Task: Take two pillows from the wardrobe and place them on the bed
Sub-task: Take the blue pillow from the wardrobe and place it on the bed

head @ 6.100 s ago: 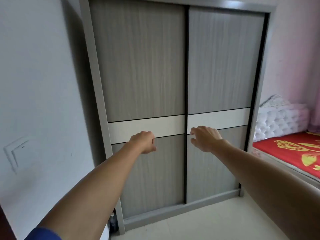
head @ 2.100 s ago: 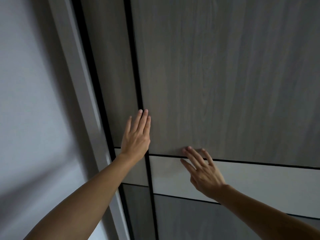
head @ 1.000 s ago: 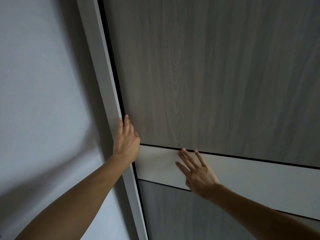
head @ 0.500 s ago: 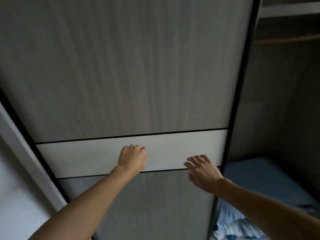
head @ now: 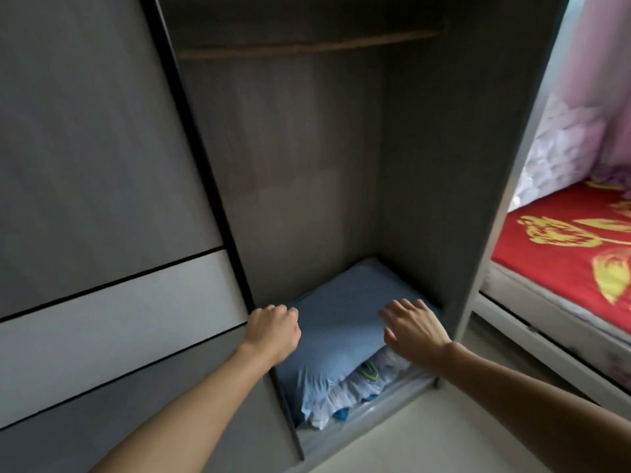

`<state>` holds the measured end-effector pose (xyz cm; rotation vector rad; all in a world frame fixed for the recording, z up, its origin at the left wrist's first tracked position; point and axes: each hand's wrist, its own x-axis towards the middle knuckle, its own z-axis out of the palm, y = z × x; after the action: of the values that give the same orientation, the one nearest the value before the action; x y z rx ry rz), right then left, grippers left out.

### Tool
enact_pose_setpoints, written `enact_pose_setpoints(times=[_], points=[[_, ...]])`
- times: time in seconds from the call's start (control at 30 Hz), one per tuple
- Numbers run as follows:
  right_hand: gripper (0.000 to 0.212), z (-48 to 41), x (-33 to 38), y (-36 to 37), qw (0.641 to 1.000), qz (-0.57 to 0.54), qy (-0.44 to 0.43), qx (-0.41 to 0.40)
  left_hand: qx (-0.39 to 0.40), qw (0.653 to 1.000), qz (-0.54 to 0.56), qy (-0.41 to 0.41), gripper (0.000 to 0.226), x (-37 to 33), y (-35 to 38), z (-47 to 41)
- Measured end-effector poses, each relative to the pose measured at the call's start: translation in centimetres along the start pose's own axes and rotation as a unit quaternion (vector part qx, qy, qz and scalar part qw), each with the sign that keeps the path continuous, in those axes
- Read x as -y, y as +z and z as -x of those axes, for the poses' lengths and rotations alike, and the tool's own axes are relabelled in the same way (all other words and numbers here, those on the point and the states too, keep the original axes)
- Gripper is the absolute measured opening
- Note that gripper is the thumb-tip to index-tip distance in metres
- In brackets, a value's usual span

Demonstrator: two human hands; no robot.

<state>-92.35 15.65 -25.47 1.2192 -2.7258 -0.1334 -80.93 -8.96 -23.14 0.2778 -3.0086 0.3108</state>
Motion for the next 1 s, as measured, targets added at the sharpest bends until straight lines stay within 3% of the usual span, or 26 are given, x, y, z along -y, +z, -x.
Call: enact_pose_setpoints(times=[0.27, 0.57, 0.77, 1.0], points=[[0.036, -4.0, -8.3, 6.0, 0.997, -0.006, 0.056, 0.049, 0.048, 0.997, 0.048, 0.028, 0.021, -4.6, 7.6, -10.8], [0.037, -15.3, -13.4, 13.2, 0.993, -0.019, 0.069, 0.099, 0.153, 0.98, 0.121, -0.025, 0.02, -3.9, 16.9, -22.1], [0.04, -21.0, -13.3, 18.8, 0.986, -0.044, 0.03, 0.16, 0.234, 0.958, 0.145, -0.075, 0.023, -1.6, 21.4, -24.1], [0.039, -27.2, -12.8, 27.0, 0.969, -0.064, -0.046, 0.235, 0.269, 0.94, 0.146, -0.151, 0.021, -1.0, 27.0, -25.1]])
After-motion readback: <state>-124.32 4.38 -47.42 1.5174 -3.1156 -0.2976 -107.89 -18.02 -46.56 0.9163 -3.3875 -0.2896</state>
